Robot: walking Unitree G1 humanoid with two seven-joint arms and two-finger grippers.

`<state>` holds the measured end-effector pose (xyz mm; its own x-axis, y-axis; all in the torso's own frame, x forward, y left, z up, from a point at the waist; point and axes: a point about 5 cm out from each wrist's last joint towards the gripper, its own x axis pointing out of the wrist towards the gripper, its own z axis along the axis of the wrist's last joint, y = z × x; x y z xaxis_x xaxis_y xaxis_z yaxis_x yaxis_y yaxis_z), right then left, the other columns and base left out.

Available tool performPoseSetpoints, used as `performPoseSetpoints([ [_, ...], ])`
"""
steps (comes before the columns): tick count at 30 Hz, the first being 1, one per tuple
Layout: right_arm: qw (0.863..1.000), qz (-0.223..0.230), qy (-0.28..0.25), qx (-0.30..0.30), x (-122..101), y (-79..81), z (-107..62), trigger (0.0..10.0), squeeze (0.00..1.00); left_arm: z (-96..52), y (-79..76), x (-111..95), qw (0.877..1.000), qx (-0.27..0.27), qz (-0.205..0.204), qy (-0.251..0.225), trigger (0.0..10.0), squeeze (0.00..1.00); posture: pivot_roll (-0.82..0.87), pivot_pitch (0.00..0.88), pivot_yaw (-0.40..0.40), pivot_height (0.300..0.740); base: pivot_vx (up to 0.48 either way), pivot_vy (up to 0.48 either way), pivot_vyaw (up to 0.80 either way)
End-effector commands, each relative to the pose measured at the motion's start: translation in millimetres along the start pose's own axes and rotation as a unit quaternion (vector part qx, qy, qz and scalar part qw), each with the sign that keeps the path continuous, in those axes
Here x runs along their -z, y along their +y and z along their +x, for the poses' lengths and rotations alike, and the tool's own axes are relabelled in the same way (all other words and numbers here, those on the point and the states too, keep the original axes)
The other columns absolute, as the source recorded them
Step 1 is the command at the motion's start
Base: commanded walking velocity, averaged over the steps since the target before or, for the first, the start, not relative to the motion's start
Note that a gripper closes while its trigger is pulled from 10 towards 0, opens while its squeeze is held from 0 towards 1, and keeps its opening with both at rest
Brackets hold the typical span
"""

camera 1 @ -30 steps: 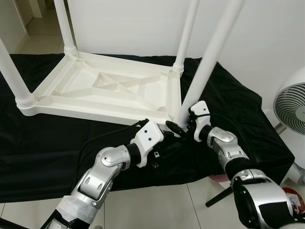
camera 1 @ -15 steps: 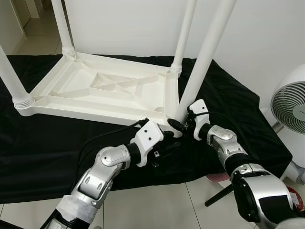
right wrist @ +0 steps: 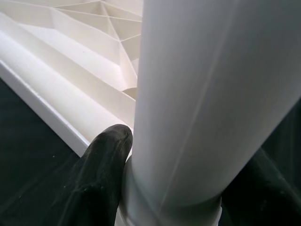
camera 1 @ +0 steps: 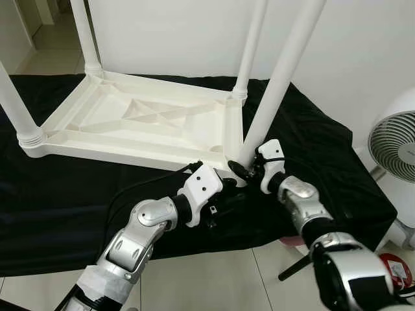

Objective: Building children table

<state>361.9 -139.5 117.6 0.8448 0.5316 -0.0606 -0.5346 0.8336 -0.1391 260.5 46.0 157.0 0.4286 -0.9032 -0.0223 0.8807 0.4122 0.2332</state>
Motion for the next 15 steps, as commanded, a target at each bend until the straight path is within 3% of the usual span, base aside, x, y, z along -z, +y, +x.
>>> performPoseSetpoints([
  [1,0.999,0.017,0.022,0.026,11.0,3.4,-2.5,10.0,0.0,1.5,-3.3,1.8,1.0,0.008,-0.002,-0.001,10.0,0.0,-0.04,0.0,-0.072,0.74,0.0,0.0,0.0],
  [4,0.998,0.03,0.019,0.05,10.9,6.2,-1.6,10.0,0.0,1.9,-3.9,1.9,1.0,0.01,-0.002,-0.001,10.0,0.0,-0.04,0.0,-0.071,0.74,0.0,0.0,0.0],
  [5,0.996,0.044,0.014,0.076,11.2,11.2,-1.0,10.0,0.0,2.3,-4.3,2.0,1.0,0.012,-0.002,-0.001,10.0,0.0,-0.05,0.0,-0.067,0.74,0.0,0.0,0.0],
  [6,0.987,0.071,0.0,0.144,10.5,24.7,-0.8,10.0,0.0,3.1,-4.8,1.8,1.0,0.016,-0.001,-0.001,10.0,0.0,-0.05,0.0,-0.069,0.74,0.0,0.0,0.0],
  [9,0.981,0.074,-0.011,0.181,8.5,31.7,-1.8,10.0,0.0,3.3,-5.4,1.6,1.0,0.018,-0.001,-0.002,10.0,0.0,-0.05,0.0,-0.07,0.74,0.0,0.0,0.0],
  [10,0.971,0.084,-0.017,0.222,7.7,38.5,-2.7,10.0,0.0,3.8,-6.3,1.6,1.0,0.019,-0.002,-0.002,10.0,0.0,-0.05,0.0,-0.072,0.74,0.0,0.0,0.0],
  [15,0.961,0.094,-0.022,0.258,6.6,46.6,-3.8,10.0,0.0,4.4,-7.5,1.5,1.0,0.02,-0.003,-0.003,10.0,0.0,-0.05,0.0,-0.078,0.74,0.0,0.0,0.0],
])
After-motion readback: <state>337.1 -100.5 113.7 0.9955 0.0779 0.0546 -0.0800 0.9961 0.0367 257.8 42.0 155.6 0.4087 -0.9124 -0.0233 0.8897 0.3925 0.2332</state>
